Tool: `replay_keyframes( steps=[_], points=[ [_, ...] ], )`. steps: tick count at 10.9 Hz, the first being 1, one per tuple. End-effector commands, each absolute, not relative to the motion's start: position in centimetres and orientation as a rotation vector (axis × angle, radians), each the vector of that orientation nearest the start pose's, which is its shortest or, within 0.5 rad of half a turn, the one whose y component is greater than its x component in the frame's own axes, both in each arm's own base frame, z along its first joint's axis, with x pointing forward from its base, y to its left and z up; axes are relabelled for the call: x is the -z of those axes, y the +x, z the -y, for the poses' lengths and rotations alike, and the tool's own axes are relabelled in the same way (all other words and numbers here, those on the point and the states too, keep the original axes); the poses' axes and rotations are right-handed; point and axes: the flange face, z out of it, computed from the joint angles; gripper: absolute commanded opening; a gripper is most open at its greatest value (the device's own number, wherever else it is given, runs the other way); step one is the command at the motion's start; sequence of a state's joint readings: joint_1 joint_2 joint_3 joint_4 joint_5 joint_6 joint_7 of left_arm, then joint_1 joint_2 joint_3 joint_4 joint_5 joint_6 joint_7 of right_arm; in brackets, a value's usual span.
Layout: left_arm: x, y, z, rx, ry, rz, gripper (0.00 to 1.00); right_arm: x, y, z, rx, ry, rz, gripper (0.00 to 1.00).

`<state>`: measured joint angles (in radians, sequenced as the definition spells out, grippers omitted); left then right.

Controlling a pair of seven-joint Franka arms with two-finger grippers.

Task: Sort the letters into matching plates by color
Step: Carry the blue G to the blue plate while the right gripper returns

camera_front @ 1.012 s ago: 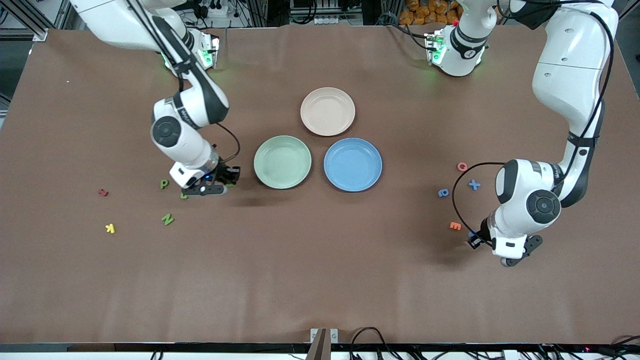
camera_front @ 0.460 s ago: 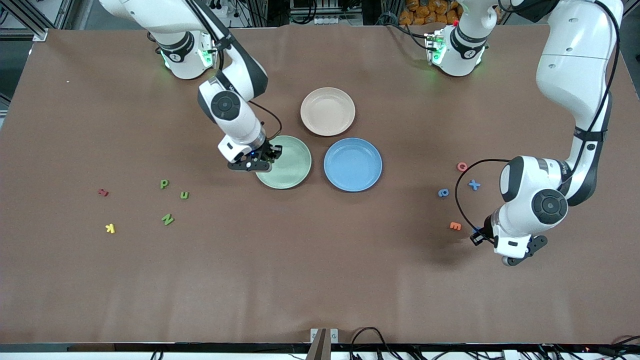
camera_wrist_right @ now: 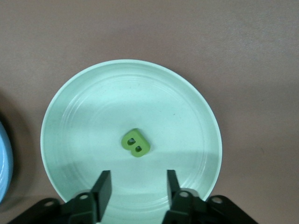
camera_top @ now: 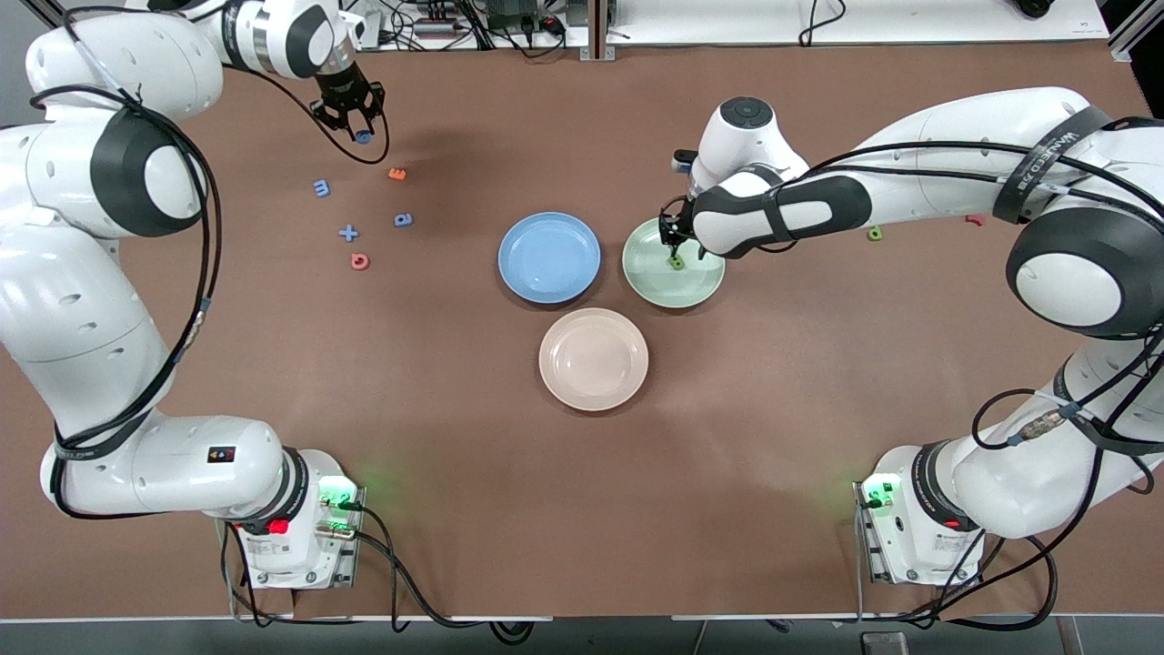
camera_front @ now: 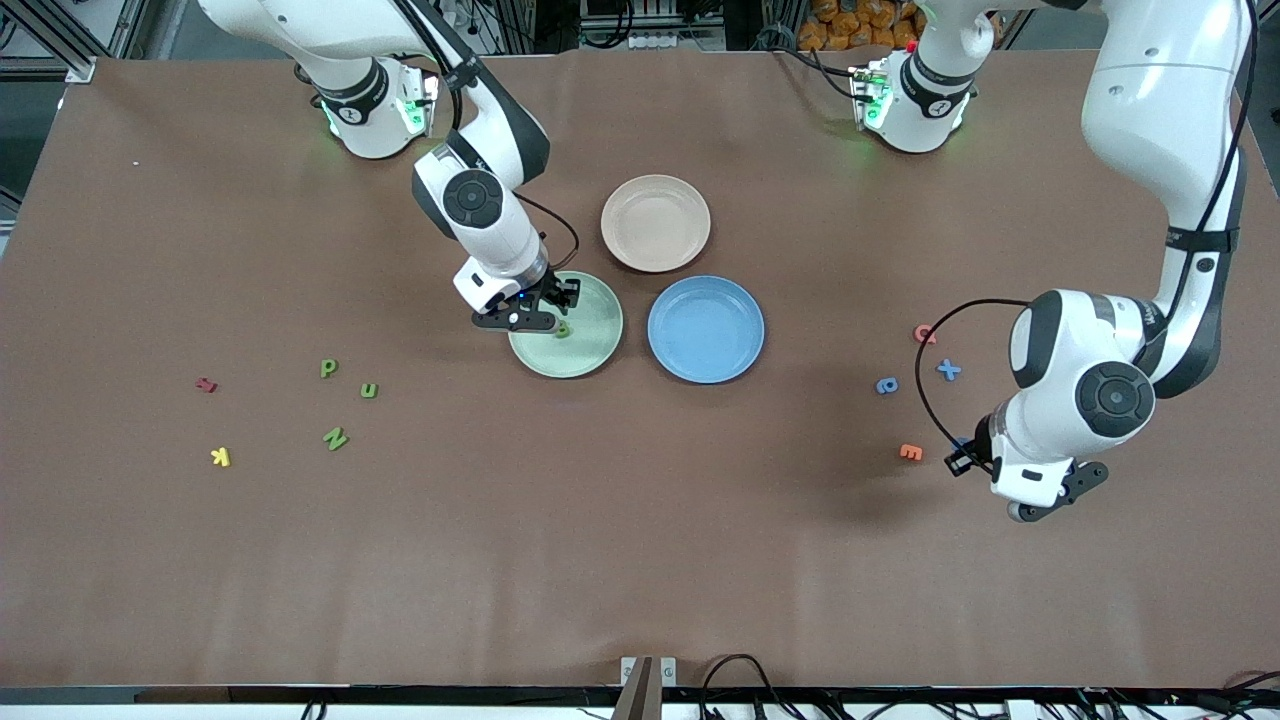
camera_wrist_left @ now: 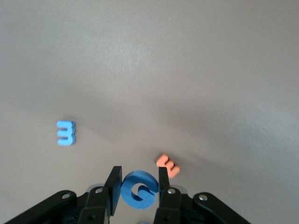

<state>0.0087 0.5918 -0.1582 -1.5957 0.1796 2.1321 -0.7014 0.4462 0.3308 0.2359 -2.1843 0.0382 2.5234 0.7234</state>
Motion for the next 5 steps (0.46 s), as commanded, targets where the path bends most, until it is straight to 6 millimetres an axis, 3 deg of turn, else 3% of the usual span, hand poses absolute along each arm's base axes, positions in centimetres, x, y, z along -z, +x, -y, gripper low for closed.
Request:
replay_keyframes(
  steps=[1, 3, 5],
  points=[
    [-33.4, 66.6, 11.5, -0.046, -2.975, 0.651, 0.00, -25.0, 43.8, -35.7, -0.082, -3.062, -0.147, 1.00],
    [-34.5, 65.6, 14.0, -0.075, -2.973, 0.677, 0.00, -25.1, 44.7, -34.2, -0.062, -3.083, -0.129, 1.00],
    [-36.0, 65.0, 15.5, -0.074, -2.982, 0.663, 0.00, -25.4, 47.0, -30.6, -0.024, -3.133, 0.070, 1.00]
  ],
)
